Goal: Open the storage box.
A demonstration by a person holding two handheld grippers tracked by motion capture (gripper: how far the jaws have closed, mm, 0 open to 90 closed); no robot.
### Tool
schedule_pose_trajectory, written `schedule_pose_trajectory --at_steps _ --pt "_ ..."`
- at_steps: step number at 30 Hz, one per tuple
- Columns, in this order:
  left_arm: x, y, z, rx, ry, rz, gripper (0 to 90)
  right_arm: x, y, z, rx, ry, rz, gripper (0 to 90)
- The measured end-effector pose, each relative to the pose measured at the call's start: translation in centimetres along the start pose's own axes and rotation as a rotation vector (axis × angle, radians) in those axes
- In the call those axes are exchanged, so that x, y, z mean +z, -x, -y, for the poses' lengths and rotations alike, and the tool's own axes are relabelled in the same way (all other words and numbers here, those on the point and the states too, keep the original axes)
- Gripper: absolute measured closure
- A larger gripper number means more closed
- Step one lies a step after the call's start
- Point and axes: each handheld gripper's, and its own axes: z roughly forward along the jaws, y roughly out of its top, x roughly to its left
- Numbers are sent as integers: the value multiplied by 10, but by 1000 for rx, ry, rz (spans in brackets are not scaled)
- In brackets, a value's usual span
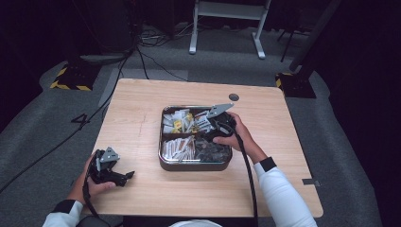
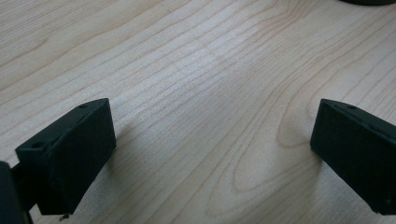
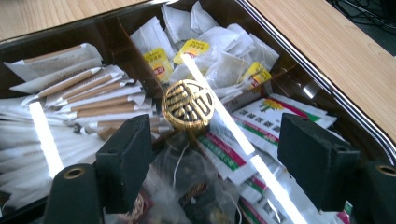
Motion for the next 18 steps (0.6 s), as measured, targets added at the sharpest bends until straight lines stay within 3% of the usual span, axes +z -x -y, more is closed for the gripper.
schedule_pose_trajectory --at_steps 7,18 --pt "0 0 0 0 0 -1 4 18 2 -9 13 -13 -17 276" --pt "0 0 0 0 0 0 4 41 2 -8 43 -30 -34 304"
